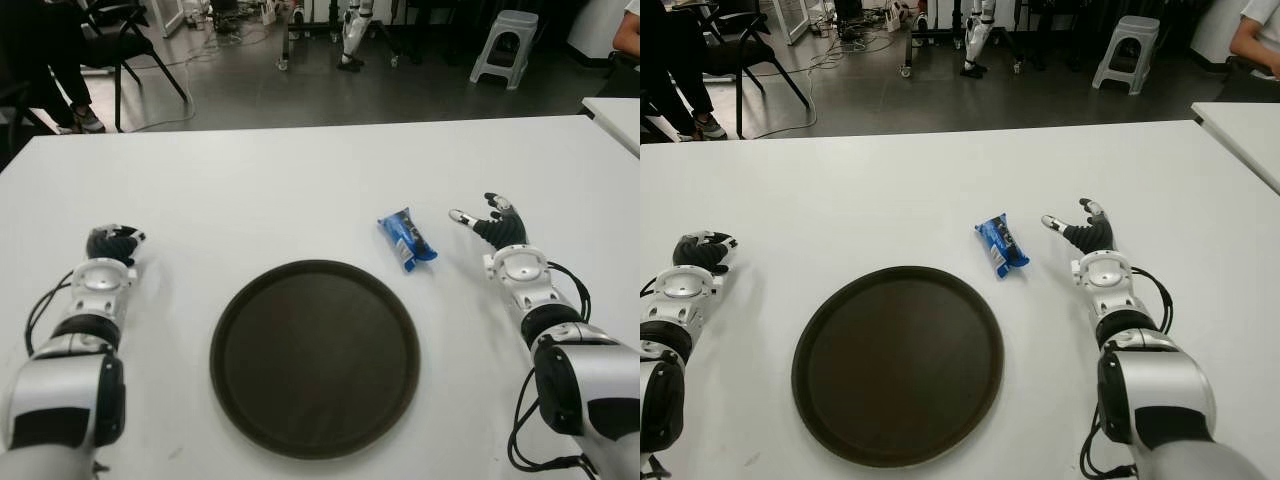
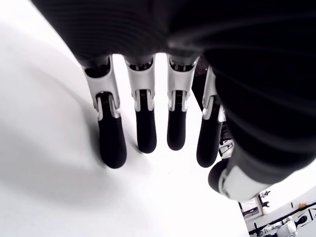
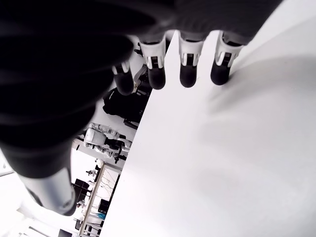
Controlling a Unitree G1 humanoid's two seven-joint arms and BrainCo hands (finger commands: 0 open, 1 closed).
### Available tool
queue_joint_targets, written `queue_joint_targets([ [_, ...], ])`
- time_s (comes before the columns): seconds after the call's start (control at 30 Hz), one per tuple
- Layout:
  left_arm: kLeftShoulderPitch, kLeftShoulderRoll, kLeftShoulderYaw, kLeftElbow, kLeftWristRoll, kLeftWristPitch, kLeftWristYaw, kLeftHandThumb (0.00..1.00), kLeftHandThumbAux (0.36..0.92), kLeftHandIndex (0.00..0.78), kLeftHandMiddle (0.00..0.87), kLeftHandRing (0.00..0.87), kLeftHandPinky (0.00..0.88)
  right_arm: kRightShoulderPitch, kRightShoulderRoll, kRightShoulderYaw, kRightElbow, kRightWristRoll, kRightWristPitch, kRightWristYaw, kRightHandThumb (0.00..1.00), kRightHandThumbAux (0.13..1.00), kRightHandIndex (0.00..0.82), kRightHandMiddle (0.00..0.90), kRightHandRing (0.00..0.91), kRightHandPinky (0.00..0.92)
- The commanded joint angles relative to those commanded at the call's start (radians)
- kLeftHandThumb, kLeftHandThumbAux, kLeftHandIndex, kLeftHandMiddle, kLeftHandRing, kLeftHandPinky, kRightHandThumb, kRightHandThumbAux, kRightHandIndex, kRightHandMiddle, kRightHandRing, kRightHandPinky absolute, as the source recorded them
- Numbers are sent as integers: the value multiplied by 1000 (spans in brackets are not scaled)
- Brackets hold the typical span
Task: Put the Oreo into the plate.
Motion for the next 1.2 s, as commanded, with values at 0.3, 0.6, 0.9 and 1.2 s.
queue_joint_targets([
  [0.3, -2, -12, -1, 3, 1, 4, 7, 693, 713, 414, 233, 192, 61, -1, -11, 1, 0, -5, 6, -5, 143, 692, 65, 113, 123, 138],
  [0.6, -6, -18, -3, 5, 2, 15, 15, 684, 718, 401, 205, 184, 72, 0, -18, 43, -1, -50, 5, -41, 153, 712, 59, 103, 105, 119],
  [0.9, -4, -23, -9, 2, 6, 11, 20, 684, 720, 400, 179, 173, 90, 5, -16, 88, -1, -94, 3, -89, 160, 716, 51, 123, 157, 198],
  [1.2, -3, -27, -14, 1, 5, 13, 20, 687, 719, 402, 173, 171, 98, -9, 4, 140, -23, -139, -28, -173, 180, 734, 47, 81, 94, 87],
])
